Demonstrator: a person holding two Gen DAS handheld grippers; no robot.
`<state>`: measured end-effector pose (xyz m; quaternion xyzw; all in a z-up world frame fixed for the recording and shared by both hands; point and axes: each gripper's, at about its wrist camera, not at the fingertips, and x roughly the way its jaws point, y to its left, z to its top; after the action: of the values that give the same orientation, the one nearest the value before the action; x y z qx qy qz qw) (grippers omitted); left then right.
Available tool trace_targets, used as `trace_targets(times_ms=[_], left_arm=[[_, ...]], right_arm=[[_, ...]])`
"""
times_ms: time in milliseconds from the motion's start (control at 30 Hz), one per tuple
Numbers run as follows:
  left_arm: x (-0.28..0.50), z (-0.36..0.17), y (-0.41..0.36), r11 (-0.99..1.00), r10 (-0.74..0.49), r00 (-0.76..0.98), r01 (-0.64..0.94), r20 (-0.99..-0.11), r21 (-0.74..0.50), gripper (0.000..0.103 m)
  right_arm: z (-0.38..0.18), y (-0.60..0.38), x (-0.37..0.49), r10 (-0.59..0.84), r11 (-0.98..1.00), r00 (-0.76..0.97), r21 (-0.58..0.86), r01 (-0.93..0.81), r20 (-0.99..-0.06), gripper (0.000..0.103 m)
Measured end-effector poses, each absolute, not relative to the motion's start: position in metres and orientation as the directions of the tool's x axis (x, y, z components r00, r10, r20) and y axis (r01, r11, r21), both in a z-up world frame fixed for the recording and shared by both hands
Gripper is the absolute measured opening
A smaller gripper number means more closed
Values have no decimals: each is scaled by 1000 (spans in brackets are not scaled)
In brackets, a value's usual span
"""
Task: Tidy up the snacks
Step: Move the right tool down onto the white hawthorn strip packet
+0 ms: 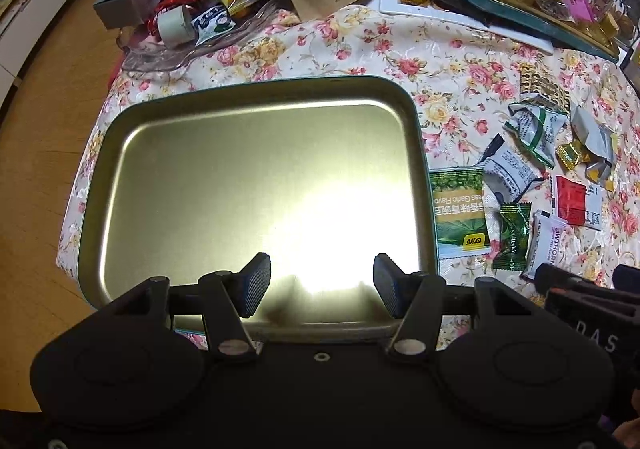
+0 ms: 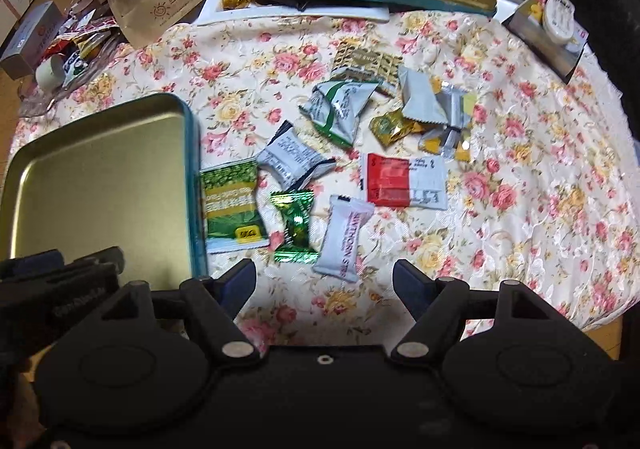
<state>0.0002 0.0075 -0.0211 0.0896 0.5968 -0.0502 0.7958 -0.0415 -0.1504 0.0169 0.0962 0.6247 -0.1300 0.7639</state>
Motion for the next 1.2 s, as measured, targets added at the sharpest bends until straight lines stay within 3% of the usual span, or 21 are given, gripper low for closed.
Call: trace_targets(times_ms=[100, 300, 633, 867, 1100, 1200], left_arm=[[1, -21, 11, 982, 23, 277, 173, -960, 74, 61], [1, -18, 15, 985, 14, 292, 160, -956, 64, 61], [3, -17, 19, 988, 21, 311, 137, -950, 67, 61], [8, -16, 21, 991, 15, 309, 120, -951, 55, 61], [11, -12, 13, 989, -14, 292, 145, -956, 30, 60], [11, -11, 6, 988, -14, 287, 152, -958, 31, 60]], right_arm=[[18, -147, -42, -122, 951, 214, -53, 303, -969, 79], [20, -147, -36, 14, 966, 187, 61, 251, -982, 79], [18, -132, -26, 53, 995, 179, 66, 73, -982, 82], [12, -152, -30, 57, 992, 168, 75, 98, -984, 78], [11, -205, -33, -87, 953, 234, -13, 301, -968, 79], [5, -237, -30, -46, 932, 195, 28, 360, -980, 79]])
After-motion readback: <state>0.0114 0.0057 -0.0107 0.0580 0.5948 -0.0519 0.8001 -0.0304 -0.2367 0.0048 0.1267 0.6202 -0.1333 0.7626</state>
